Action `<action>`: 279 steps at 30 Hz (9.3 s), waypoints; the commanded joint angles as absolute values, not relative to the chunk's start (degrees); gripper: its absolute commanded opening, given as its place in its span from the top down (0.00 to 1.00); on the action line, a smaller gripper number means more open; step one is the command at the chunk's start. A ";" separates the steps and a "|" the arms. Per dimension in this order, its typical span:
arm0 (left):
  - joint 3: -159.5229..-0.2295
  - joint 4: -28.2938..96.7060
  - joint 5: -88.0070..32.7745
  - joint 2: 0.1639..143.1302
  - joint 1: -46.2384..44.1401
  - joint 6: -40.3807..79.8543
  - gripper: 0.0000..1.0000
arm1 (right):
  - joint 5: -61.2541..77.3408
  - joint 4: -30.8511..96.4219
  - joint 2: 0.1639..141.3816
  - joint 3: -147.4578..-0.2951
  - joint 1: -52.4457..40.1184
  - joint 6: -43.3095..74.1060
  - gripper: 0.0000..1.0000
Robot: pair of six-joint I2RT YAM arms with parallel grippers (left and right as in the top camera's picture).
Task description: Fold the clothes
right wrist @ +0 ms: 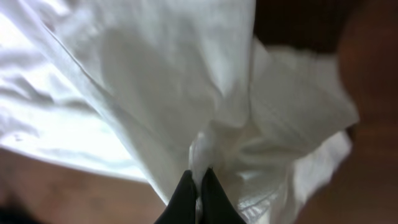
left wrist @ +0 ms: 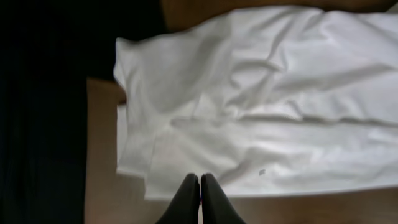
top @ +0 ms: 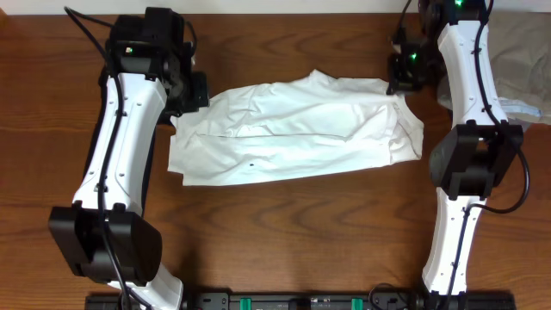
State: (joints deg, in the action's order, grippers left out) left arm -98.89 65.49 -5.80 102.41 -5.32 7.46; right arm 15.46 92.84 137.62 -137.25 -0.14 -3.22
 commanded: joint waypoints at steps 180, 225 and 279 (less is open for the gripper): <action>-91.35 51.77 -2.52 105.54 -3.77 -0.14 0.94 | 2.68 68.88 148.88 -135.74 -16.99 -0.19 0.43; -81.17 63.07 -3.53 105.56 -3.29 2.07 0.94 | 3.42 93.56 145.58 -139.09 -19.42 0.75 0.33; -81.10 61.65 -3.46 105.56 -3.11 2.26 0.94 | -10.07 92.75 121.08 -121.05 -17.30 15.88 0.98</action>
State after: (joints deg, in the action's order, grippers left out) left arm -81.32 61.43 -3.33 105.93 -3.42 1.58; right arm -7.27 94.52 125.99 -126.93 -17.82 12.47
